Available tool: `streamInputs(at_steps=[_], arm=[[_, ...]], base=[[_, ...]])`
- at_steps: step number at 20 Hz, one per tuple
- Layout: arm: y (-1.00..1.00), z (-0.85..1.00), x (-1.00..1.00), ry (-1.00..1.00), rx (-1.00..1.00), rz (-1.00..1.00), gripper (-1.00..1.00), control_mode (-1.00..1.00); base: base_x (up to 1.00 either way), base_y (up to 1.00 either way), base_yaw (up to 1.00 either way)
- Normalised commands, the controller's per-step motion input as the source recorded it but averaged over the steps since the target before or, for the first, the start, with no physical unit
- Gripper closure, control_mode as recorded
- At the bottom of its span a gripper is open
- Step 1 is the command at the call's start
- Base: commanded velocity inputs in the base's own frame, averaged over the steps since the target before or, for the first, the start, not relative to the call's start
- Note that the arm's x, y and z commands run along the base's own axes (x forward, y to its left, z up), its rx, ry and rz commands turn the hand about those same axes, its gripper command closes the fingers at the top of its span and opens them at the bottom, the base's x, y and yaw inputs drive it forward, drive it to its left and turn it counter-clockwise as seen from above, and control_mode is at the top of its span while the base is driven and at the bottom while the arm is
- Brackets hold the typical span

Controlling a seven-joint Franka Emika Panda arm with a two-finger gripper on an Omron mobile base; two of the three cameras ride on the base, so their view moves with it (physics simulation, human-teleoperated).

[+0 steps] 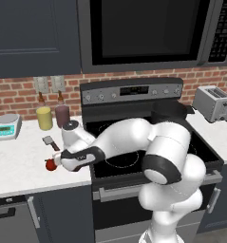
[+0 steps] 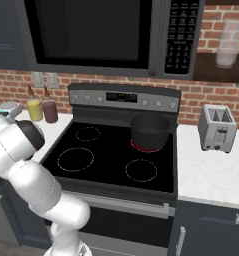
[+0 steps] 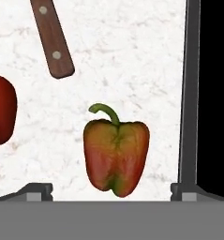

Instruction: Put the bell pepper and bell pepper in the pot. Retrieve the spatula and lightly stir the vegetables in the pot.

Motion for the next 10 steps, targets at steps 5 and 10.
streamInputs(at_steps=[5, 10], arm=[[-0.23, -0.42, 0.14, 0.0, -0.01, -0.01, -1.0, -1.0], [-0.02, -0.33, 0.28, 0.0, 0.0, 0.0, -1.0, -1.0]], base=[[0.0, 0.0, 0.0], [0.0, 0.0, 0.0]])
